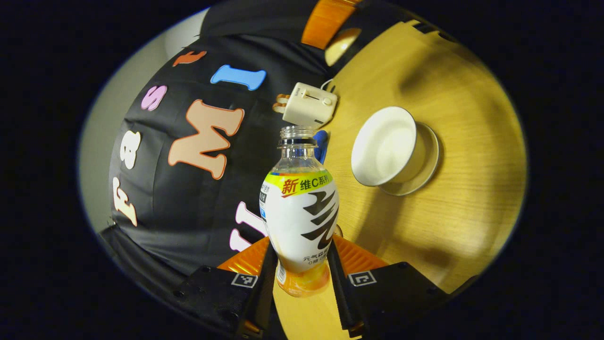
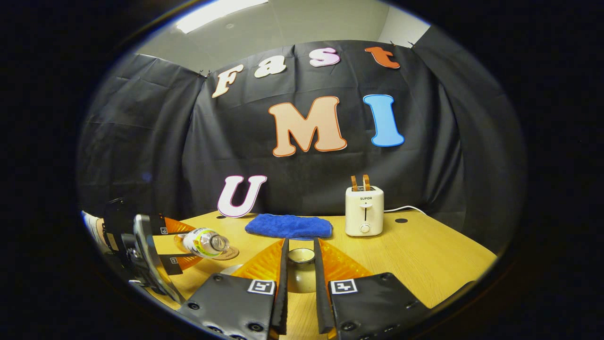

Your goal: Open the teacup lid with one hand, grasp the water bottle and pour water into the teacup with the other hand; after pouring, place the water bottle on the coaster and then close the teacup lid.

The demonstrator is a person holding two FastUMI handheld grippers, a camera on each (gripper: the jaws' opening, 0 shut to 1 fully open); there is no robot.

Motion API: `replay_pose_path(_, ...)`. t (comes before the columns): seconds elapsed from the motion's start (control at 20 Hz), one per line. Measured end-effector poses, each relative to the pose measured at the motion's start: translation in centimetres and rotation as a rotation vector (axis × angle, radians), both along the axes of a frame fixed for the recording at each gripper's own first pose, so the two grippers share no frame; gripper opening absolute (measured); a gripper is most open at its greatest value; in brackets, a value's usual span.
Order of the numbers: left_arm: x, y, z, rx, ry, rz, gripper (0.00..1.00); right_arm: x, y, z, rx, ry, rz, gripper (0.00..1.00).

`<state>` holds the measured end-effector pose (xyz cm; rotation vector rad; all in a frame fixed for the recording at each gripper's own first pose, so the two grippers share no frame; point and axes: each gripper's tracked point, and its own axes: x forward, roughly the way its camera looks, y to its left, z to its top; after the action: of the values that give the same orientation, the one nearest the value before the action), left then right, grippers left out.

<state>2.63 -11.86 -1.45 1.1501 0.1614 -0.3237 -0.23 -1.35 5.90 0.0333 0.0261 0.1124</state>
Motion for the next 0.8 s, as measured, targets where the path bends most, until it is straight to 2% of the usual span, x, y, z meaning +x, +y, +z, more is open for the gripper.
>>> replay_pose_path(0.45, 1.4, 1.2, 0.9, -0.459, 0.046, 0.119, 0.54, -0.2, 0.8, 0.1, -0.010, 0.000, 0.016, 0.28)
replay_pose_path(0.8, 3.9, 3.4, 2.1, -0.744, 0.056, 0.207, 0.55, -0.1, 0.7, -0.2, -0.017, 0.008, 0.013, 0.27)
